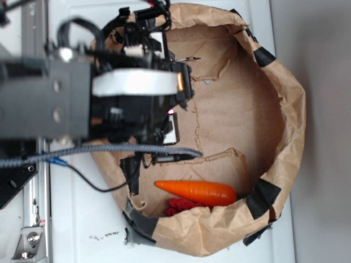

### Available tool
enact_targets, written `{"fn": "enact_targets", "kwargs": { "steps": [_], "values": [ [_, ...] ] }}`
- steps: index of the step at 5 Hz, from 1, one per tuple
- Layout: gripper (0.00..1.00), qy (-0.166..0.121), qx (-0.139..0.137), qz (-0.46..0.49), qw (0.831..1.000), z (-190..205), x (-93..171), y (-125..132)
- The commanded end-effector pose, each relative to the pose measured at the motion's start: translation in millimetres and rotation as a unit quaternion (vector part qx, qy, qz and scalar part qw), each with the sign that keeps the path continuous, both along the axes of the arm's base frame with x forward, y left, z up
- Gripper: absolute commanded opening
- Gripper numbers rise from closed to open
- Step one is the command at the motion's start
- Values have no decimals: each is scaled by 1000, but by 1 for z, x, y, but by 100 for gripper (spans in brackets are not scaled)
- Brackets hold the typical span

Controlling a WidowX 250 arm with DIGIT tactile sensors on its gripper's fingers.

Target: Grab the silver keys.

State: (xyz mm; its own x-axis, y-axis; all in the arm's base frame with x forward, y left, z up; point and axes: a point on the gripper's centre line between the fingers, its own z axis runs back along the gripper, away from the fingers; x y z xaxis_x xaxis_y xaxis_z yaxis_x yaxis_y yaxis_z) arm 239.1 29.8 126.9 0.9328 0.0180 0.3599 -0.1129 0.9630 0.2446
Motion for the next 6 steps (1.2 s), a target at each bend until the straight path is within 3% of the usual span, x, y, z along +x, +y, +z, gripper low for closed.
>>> {"fn": "enact_targets", "kwargs": {
  "steps": [1,4,6],
  "values": [
    [100,-90,-5,-7,996,11,8,-6],
    [100,-90,-5,-7,996,11,8,-6],
    [100,-89,-12,-35,995,-23,16,-6]
  ]
}}
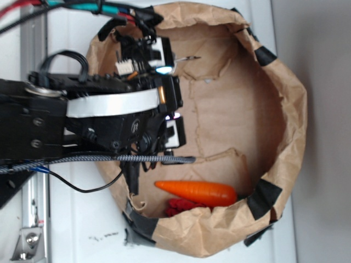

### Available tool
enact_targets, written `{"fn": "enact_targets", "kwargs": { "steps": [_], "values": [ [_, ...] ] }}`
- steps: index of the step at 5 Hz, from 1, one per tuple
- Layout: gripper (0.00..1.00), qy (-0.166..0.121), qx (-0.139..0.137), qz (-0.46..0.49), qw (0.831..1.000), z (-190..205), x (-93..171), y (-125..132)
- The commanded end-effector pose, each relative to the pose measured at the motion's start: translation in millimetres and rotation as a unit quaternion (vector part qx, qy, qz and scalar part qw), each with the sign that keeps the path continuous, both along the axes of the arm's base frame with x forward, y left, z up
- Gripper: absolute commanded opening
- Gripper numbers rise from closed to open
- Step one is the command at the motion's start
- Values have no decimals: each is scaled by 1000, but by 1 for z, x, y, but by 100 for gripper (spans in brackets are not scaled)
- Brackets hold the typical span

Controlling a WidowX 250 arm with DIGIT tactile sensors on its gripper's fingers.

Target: Grab the silver keys.

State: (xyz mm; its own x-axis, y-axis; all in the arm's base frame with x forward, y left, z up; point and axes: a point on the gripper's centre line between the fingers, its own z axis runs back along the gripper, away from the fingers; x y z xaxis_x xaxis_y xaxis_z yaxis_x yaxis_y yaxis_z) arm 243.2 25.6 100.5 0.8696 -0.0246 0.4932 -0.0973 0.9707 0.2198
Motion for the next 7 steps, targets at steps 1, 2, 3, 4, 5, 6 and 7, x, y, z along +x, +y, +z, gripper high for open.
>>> {"fn": "enact_targets", "kwargs": {
  "steps": [1,2,3,4,5,6,7],
  "values": [
    [100,8,-30,-13,999,3,19,3],
    [100,17,-48,-3,999,5,28,14],
    [100,21,-47,26,998,3,35,33],
    [100,23,-34,37,998,-3,35,45],
    [100,18,-25,39,999,-4,31,49],
    [100,18,-23,40,999,-4,32,52],
    [100,20,-22,38,999,-4,29,58]
  ]
}}
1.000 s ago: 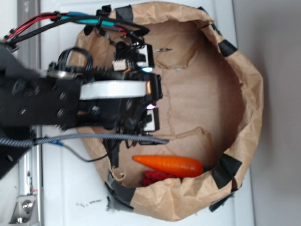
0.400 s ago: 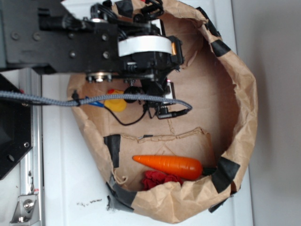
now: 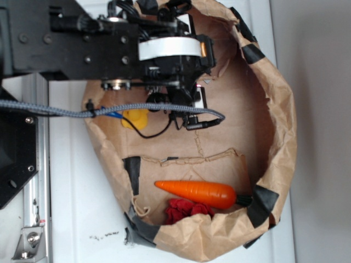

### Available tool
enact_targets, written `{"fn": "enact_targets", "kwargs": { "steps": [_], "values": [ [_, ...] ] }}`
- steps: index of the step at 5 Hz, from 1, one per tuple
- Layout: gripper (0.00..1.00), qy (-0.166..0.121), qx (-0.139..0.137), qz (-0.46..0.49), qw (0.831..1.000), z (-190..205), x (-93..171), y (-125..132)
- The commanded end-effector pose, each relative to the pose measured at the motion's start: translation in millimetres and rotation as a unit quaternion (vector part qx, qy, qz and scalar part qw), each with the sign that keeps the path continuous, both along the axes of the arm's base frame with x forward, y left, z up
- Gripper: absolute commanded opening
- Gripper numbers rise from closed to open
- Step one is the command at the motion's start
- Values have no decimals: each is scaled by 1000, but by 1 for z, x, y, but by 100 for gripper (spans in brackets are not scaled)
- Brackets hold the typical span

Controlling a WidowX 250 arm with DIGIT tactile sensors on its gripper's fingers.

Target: Grab the silver keys.

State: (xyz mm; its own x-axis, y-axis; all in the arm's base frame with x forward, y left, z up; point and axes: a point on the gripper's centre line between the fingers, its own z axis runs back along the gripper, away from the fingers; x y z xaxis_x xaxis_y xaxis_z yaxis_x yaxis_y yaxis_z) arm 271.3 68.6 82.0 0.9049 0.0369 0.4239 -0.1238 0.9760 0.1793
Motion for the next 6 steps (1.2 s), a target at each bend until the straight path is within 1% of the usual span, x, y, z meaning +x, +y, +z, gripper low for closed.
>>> {"fn": "enact_targets", "kwargs": {
  "steps": [1,2,3,5,6],
  "values": [
    [100,-6,5,6,1000,5,-2,16],
    [100,12,-2,-6,1000,-8,-3,14],
    [100,31,3,-18,999,-25,-7,11],
    [100,34,14,-19,999,-37,-15,13],
    [0,33,4,-10,999,-37,-18,16]
  ]
}}
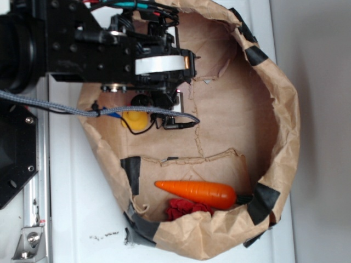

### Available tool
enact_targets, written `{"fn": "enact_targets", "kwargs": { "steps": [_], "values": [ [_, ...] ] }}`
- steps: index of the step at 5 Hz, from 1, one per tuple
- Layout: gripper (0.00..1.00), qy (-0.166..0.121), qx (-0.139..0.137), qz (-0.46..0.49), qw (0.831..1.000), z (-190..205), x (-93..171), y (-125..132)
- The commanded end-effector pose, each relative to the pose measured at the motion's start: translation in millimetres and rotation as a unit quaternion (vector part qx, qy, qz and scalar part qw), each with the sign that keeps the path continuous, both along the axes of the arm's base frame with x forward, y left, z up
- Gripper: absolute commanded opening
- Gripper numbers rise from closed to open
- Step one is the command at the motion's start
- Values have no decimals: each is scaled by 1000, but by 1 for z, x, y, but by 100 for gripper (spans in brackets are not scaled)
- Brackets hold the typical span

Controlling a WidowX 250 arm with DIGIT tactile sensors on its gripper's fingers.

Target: Grab the silver keys.

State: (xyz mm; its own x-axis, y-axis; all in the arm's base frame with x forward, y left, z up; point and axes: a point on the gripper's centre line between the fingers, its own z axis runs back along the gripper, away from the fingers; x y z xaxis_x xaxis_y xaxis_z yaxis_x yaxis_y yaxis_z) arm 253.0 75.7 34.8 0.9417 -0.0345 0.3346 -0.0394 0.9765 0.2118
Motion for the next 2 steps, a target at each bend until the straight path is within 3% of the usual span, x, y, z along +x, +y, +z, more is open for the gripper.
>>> {"fn": "enact_targets", "kwargs": {
  "steps": [1,2],
  "values": [
    [0,-12,-8,30,999,10,0,11],
    [0,-9,-10,33,999,11,-1,13]
  ]
}}
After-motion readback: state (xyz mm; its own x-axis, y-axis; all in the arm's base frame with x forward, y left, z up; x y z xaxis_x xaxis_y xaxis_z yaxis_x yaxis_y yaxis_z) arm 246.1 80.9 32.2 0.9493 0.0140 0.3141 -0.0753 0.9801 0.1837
